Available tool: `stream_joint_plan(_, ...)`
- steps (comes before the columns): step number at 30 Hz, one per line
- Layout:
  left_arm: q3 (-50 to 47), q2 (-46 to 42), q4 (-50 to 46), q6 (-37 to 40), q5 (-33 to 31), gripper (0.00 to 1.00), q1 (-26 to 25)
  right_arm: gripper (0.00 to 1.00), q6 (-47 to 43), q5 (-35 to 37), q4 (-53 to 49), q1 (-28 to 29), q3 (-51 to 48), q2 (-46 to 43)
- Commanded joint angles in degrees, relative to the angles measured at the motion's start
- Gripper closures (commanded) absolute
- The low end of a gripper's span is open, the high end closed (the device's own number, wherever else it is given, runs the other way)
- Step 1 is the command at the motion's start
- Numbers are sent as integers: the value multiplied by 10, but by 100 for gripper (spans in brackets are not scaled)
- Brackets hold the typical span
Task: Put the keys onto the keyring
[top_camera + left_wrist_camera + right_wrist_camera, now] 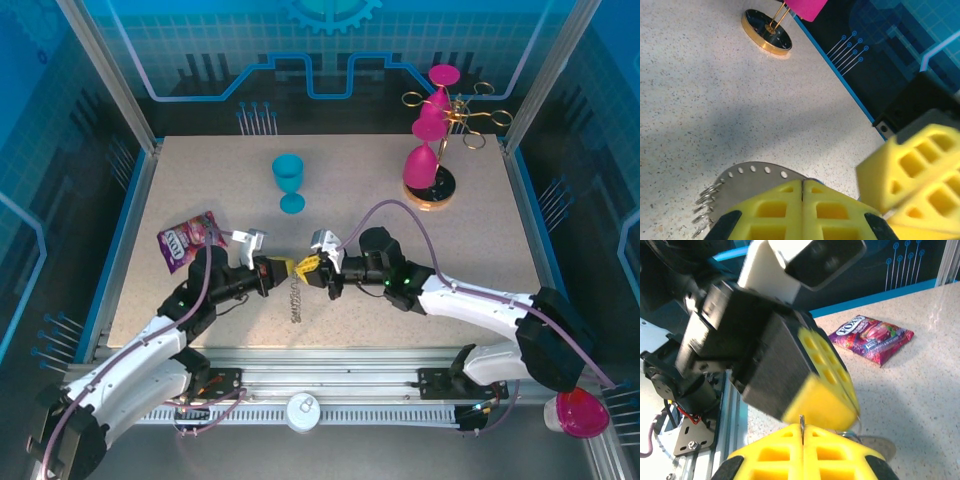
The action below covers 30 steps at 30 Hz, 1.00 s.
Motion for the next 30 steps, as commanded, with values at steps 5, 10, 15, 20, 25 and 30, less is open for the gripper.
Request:
stream_joint_plan(5,1,-29,-44,92,-10,100,2,100,24,-122,62,-66,-21,0)
stream_joint_plan(10,-11,-33,-8,106,32,100,2,100,-15,-111,28,-79,-15,-8)
stream_joint_plan(15,-39,-27,106,61,94,100,2,100,-42,-112,2,-79,-5,-13)
stream_joint_plan(20,-42,-5,163,27,141,100,2,100,-46,-127,-3,-79,1,-16)
stream_joint_plan(25,-42,10,169,22,148,100,2,100,-41,-144,-13,-78,11,-17)
stream_joint_plan(30,-37,14,150,31,143,100,2,100,-31,-149,-18,-77,15,-22)
